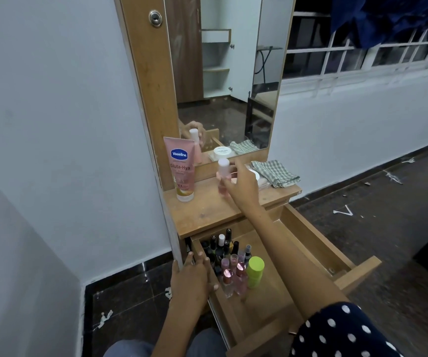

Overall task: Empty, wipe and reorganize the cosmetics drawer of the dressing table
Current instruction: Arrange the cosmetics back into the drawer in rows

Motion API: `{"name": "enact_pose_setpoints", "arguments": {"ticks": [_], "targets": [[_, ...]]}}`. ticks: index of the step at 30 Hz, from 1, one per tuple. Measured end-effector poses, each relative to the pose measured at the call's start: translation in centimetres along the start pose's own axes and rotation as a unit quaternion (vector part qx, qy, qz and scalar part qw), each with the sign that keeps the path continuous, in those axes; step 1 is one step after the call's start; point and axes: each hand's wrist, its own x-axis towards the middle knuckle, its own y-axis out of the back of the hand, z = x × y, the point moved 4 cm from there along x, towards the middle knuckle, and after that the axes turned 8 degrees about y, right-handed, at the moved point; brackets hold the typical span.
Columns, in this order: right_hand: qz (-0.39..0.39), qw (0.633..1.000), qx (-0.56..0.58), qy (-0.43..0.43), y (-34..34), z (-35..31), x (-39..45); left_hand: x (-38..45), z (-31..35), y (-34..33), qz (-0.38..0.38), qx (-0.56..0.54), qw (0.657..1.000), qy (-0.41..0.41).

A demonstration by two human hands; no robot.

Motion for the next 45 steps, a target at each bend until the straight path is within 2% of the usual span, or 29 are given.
{"name": "enact_pose_setpoints", "arguments": {"ticks": [4,8,13,23,29,36,40,45], "targets": [[-0.062,0.992,0.109,0.032,3.0,-1.0,-2.7,-0.2,0.0,0.0,0.007,-0.001,1.0,0.001],[-0.116,0.972,0.202,0.001,7.4,-0.7,-5.9,-0.5,0.2,0.1,0.01,0.002,1.0,-0.004],[-0.241,0.934,0.26,-0.029,11.8,0.1,-9.6,-0.8,0.2,0.3,0.022,0.002,1.0,-0.008],[-0.483,0.857,0.161,-0.086,11.8,2.4,-15.2,-1.0,0.4,0.9,0.03,0.004,0.999,-0.01],[-0.504,0.854,0.049,-0.122,8.9,4.9,-16.6,-0.9,0.3,0.9,0.018,0.014,1.0,-0.008],[-0.481,0.858,-0.06,-0.17,7.9,6.6,-16.8,-0.8,0.4,0.7,0.013,0.018,1.0,-0.009],[-0.505,0.84,-0.107,-0.166,7.0,6.4,-16.9,-1.0,0.4,0.8,0.017,0.013,1.0,-0.007],[-0.489,0.843,-0.15,-0.166,6.2,6.4,-17.3,-1.1,0.7,1.0,0.014,0.023,1.0,-0.007]]}}
